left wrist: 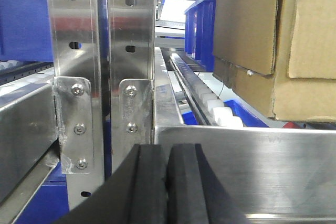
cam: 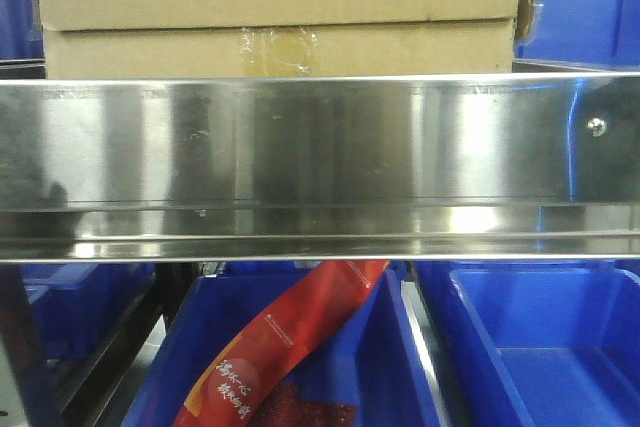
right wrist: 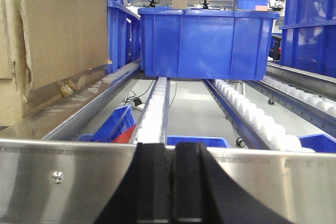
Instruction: Grab carton from right shelf to conveyor
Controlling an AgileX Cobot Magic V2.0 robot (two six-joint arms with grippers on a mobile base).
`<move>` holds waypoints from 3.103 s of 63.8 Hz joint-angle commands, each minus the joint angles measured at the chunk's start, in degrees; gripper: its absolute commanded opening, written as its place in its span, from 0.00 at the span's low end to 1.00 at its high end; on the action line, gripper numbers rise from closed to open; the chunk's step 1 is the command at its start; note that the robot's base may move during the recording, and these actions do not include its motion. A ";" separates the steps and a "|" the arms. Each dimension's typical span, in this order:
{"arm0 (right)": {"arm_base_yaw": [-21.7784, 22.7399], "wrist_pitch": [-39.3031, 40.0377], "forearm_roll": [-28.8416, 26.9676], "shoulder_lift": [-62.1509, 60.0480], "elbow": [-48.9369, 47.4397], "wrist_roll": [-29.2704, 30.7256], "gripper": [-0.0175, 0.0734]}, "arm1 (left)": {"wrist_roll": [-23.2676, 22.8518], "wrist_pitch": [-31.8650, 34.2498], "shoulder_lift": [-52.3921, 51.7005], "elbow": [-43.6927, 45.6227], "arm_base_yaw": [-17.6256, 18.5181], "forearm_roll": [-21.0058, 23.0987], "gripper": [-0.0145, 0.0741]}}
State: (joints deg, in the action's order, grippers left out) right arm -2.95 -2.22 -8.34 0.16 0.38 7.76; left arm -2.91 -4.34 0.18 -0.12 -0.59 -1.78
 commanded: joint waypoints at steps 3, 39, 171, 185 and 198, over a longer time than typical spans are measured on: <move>-0.19 1.33 -0.07 -0.16 -0.38 -0.08 0.12 | 0.28 1.01 -0.18 0.12 -0.09 0.27 0.14; -0.19 3.65 -0.07 -0.16 -0.38 -0.08 0.12 | 0.28 1.42 -0.18 0.12 -0.11 0.27 0.14; -15.00 -65.98 2.41 85.97 -118.59 -9.25 0.81 | -7.78 -65.62 90.84 119.00 15.99 -5.44 0.68; -15.00 -67.74 3.91 98.64 -130.82 -9.25 0.81 | -7.78 -65.62 98.13 122.38 14.30 -7.44 0.68; -15.00 -67.74 3.80 105.53 -131.57 -9.25 0.81 | -7.78 -65.62 102.27 122.38 13.26 -7.53 0.68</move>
State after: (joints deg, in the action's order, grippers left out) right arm -17.95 -70.64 -5.35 103.97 -130.41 -1.45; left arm -10.20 -70.35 101.56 121.65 13.36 -8.95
